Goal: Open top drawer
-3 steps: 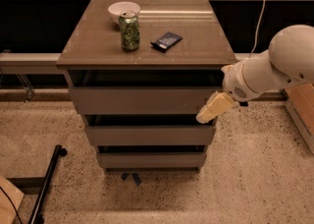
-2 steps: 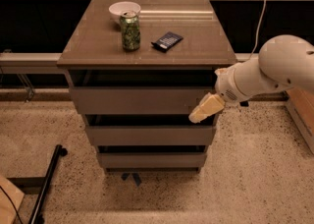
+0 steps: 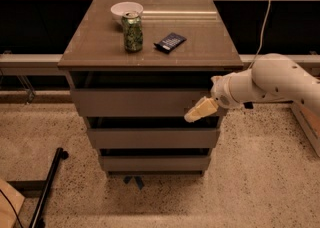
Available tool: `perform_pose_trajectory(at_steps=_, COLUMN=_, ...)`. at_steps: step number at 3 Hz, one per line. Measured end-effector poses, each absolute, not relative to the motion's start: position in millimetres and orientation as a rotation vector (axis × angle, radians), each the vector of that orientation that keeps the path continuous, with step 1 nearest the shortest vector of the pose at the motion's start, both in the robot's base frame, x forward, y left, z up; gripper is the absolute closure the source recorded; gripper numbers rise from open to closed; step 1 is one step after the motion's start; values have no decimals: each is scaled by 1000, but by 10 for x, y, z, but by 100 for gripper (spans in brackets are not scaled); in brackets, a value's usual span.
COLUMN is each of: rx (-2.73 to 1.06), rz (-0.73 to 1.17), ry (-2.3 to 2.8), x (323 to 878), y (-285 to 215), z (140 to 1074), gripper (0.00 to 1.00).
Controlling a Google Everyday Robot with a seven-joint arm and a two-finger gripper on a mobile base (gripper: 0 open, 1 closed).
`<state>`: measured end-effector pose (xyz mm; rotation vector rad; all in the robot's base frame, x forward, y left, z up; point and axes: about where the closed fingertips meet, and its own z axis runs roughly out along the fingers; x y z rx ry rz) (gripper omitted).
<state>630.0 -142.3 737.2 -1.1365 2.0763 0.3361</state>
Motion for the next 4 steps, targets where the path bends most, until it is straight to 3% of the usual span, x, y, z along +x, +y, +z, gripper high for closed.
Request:
perform_pose_trajectory(at_steps=2, rx=-1086, rz=427, ry=2008, x=6869, y=-1383, z=7103, gripper=0)
perform_pose_trajectory(at_steps=4, rx=-1054, rz=407, ry=1976, x=7053, y=-1342, z=7140, gripper=0)
